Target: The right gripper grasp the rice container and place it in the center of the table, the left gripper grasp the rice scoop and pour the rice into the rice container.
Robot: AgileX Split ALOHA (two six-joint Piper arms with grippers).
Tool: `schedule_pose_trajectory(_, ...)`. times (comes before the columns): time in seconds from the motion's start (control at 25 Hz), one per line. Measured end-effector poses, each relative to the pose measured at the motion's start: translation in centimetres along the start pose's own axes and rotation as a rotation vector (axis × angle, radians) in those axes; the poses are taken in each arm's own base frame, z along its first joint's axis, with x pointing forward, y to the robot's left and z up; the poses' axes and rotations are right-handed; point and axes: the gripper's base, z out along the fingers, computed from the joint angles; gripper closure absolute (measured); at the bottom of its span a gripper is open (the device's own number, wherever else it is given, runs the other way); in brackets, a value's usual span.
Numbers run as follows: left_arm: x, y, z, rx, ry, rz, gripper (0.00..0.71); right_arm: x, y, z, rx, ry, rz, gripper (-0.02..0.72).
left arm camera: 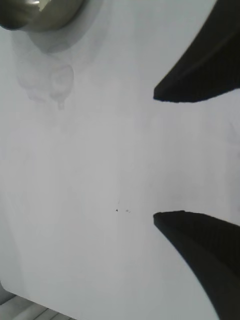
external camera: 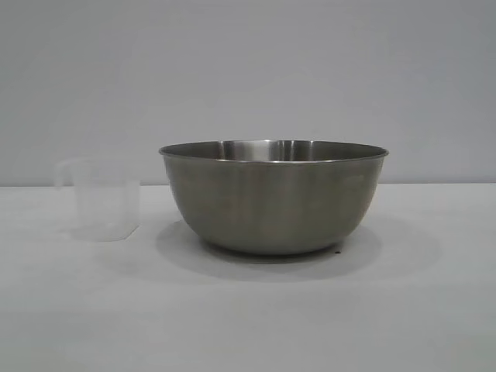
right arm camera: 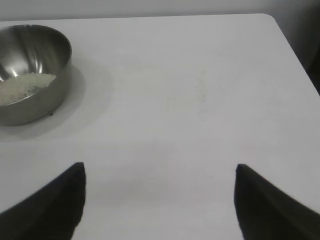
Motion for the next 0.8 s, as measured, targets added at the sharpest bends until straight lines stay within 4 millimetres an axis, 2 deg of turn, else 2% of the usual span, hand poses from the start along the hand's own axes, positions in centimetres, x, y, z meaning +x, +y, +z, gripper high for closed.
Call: schedule_pose_trajectory(0.8, 0.00, -0.02, 0.00, -0.016, 0.000, -0.010, 0.319, 0.00, 0.00, 0.00, 0.000, 0.000, 0.000, 0.150)
